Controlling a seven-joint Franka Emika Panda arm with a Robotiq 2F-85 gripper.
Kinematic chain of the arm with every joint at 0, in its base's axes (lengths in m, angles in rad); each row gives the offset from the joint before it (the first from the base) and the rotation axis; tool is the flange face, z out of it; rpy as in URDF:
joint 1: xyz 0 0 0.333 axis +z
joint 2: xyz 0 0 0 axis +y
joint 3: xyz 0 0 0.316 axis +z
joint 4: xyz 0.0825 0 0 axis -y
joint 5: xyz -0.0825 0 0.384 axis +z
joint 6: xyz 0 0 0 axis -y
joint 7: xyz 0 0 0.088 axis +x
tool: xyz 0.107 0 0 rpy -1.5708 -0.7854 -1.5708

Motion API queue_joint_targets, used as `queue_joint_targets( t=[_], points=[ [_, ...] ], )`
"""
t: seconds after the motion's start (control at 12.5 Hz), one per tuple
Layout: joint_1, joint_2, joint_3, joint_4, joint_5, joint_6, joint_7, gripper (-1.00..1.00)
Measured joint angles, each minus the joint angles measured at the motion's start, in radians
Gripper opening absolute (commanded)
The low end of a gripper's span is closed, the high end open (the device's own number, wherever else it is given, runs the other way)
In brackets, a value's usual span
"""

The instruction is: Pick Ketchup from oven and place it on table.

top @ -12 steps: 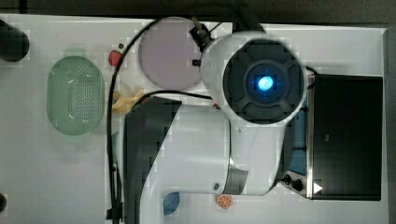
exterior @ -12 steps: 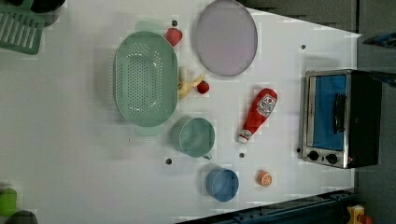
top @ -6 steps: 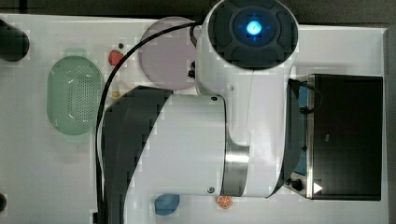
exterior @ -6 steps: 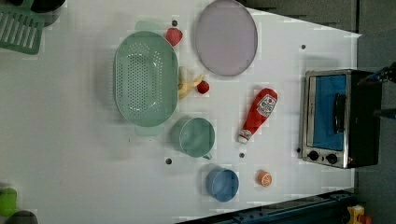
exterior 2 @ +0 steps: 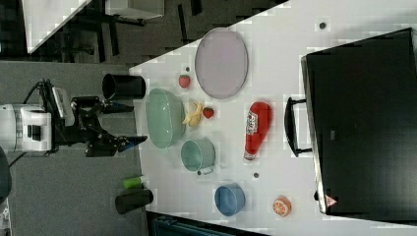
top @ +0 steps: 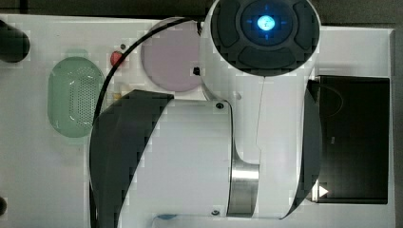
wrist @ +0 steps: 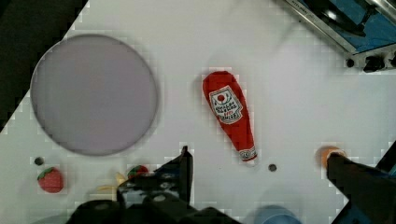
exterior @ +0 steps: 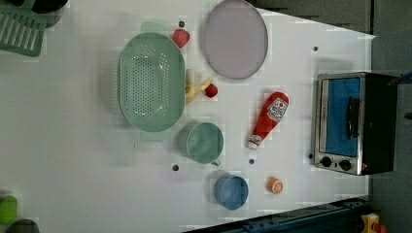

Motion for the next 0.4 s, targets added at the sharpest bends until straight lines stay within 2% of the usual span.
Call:
queue_joint_targets(
  t=[0.32,0.4],
  points=[
    [0.016,-0.002,-0.011,-0.007,0.029,-0.009,0.000,1.00],
    [0.016,0.003,-0.004,0.000,-0.020,0.000,0.000,1.00]
  ],
)
